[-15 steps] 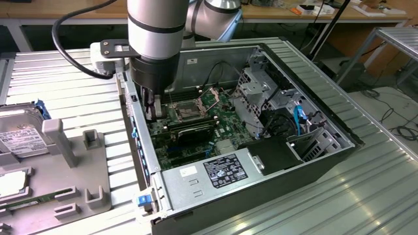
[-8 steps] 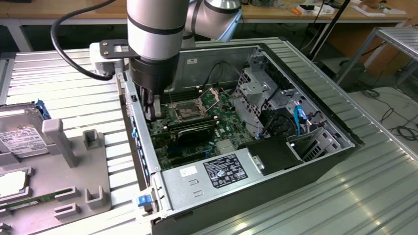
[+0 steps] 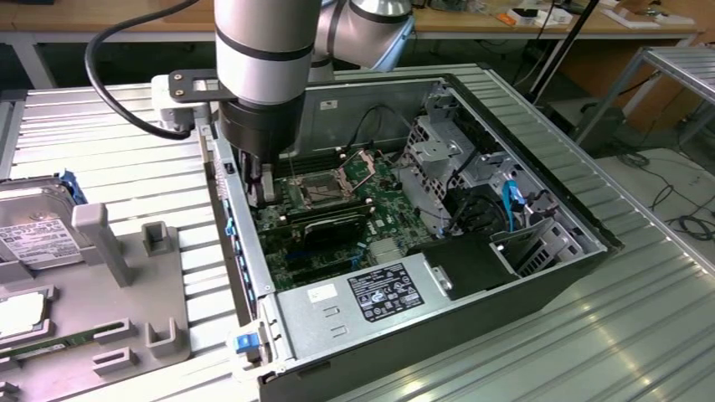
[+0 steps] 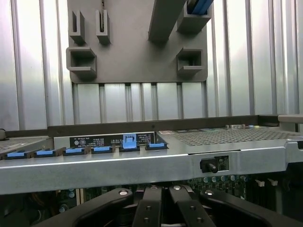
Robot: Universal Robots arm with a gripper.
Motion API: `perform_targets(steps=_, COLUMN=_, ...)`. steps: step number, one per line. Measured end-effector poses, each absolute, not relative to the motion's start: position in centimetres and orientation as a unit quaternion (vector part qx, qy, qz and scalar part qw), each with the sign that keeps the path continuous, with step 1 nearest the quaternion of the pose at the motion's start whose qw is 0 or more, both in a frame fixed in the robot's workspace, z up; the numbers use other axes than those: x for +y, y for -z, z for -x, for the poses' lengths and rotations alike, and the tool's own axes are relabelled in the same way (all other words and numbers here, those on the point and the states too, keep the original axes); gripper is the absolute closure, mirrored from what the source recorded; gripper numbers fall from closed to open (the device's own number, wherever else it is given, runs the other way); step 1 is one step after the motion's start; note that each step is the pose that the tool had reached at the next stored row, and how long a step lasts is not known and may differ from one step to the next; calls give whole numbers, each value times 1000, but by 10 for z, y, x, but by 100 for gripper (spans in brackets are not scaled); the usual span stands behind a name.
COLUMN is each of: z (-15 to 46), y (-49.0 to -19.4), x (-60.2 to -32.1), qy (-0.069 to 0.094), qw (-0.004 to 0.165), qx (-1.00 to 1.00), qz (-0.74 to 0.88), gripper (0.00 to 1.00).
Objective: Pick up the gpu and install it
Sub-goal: 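Press down on the gpu until it lock into place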
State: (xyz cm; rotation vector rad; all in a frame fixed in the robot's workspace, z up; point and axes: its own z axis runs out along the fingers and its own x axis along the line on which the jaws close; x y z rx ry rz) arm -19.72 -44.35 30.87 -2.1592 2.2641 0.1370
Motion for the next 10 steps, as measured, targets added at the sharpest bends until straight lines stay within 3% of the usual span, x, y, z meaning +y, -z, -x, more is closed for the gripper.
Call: perform_targets(steps=10, z=197, y=-309, x=-444, qy=-33, qw=-5, qx=723, qz=690, gripper=89)
